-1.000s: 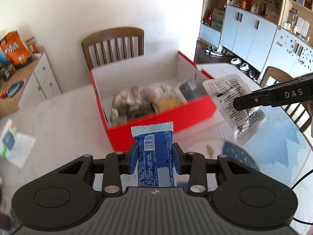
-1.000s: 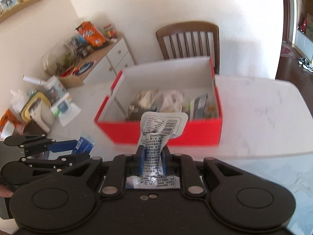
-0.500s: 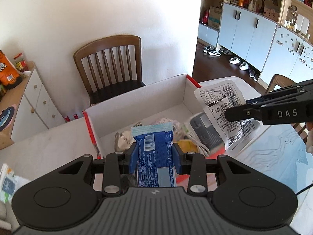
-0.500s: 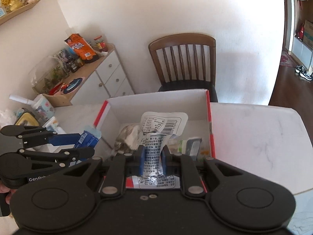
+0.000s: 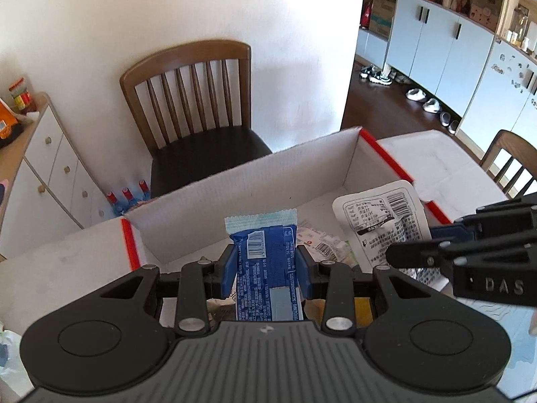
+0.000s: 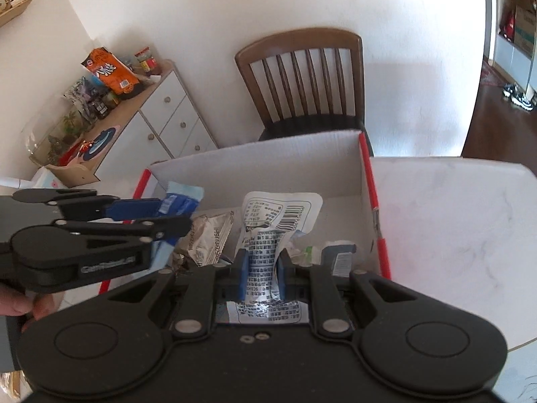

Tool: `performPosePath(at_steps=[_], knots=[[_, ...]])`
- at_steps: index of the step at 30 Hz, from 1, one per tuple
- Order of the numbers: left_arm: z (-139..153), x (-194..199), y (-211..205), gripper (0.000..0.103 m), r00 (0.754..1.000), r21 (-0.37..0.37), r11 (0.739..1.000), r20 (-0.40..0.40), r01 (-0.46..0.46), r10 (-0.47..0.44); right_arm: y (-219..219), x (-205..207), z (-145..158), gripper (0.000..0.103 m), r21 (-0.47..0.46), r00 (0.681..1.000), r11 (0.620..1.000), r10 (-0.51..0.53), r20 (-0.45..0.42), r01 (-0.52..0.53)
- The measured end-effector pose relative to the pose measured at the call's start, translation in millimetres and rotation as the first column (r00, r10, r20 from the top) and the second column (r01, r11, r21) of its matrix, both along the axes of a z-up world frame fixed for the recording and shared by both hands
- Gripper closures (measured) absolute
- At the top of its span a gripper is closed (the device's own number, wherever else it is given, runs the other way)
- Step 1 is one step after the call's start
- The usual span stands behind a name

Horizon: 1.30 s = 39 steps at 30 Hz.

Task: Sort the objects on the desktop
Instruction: 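Carry the blue bar and white sachet with both tools over the red box, then lower the blue bar and white sachet into the box and open both tools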

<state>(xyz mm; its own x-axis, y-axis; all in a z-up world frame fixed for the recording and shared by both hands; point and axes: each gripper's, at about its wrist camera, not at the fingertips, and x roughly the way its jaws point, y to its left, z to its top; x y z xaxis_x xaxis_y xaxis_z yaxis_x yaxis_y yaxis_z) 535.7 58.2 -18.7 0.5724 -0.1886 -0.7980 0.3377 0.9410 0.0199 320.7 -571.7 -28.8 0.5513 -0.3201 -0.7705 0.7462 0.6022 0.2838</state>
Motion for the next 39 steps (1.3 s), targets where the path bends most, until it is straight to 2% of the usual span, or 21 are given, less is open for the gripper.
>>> performPosePath(at_steps=[16,27,36,38,39], knots=[[-49,28,-3,0.068,0.995,0.003,1.000,-0.101,-0.024,0.025,0,7,-37,0.087,0.066,0.998,0.997,0.030,-0.053,-0.027],[-67,32,-4,0.068,0.989,-0.009,1.000,-0.143,-0.022,0.020,1,11,-43,0.087,0.070,0.997,0.997,0.047,-0.055,-0.043],[-64,29,-7,0.065,0.991,0.004,1.000,-0.130,-0.018,0.018,4,13,-38,0.071,0.055,0.993,0.995,0.085,-0.086,-0.080],[-61,26,-6,0.060,0.992,-0.004,1.000,-0.127,-0.021,0.021,5,12,-36,0.066,0.050,0.993,0.995,0.086,-0.083,-0.082],[-59,25,-6,0.053,0.992,-0.006,1.000,-0.123,-0.026,0.025,6,11,-34,0.064,0.046,0.993,0.996,0.086,-0.080,-0.082]])
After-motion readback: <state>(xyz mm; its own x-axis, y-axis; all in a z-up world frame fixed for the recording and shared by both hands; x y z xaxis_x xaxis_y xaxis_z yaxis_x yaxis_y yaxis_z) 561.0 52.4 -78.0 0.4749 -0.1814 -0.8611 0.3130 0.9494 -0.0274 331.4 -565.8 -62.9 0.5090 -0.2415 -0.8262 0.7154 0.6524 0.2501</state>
